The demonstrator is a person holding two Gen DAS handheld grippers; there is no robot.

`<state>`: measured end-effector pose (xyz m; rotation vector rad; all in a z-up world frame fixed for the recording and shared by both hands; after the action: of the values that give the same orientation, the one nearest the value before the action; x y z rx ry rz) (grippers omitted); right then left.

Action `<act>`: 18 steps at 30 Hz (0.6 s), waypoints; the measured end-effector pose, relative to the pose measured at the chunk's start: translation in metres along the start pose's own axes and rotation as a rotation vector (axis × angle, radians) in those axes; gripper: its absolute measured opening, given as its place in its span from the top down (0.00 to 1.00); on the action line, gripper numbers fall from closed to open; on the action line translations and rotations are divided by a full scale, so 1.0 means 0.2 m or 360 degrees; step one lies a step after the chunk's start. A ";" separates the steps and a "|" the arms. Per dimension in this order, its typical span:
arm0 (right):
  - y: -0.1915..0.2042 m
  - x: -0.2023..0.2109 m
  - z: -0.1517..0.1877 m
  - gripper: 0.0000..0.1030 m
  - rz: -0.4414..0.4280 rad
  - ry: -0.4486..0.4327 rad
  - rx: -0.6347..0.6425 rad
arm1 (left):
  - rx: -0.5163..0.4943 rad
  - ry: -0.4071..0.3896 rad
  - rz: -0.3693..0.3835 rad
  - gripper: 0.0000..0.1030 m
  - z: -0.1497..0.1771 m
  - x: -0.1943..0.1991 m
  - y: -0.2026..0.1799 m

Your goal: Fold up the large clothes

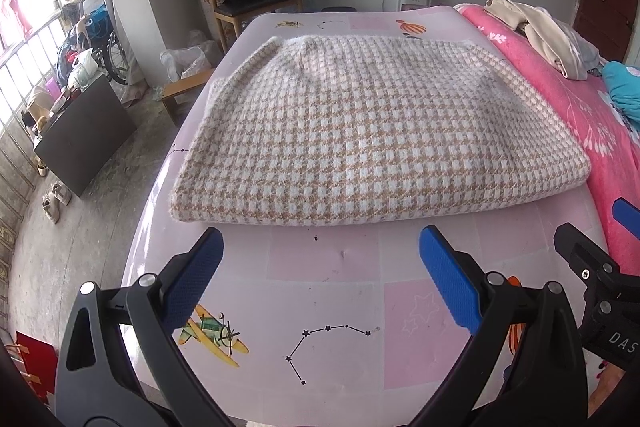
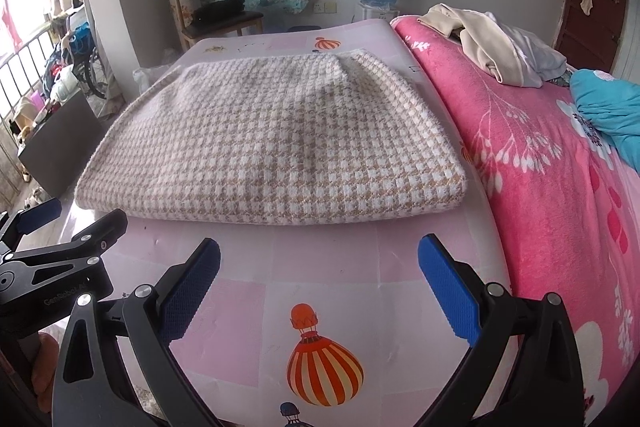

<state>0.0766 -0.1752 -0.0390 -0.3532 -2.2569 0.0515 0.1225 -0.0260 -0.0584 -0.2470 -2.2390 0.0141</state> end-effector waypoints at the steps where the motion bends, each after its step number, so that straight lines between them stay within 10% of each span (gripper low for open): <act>1: 0.00 0.00 0.00 0.06 0.0003 0.0002 -0.0002 | 0.0001 0.0000 0.0001 0.08 0.00 0.00 0.00; 18: -0.01 0.01 0.00 0.06 0.0021 0.0001 0.0002 | -0.0004 -0.0001 0.0017 0.08 0.00 0.01 -0.02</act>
<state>0.0744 -0.1771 -0.0370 -0.3676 -2.2539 0.0598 0.1196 -0.0297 -0.0568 -0.2604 -2.2383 0.0170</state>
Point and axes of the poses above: each gripper's, at about its wrist camera, not at the fingertips, and x roughly against the way its jaws point, y to its left, z to its underside, the point moved 7 cm from there along -x, roughly the way its jaws point, and after that the axes turned 12 degrees about z, right-handed, at the moved point
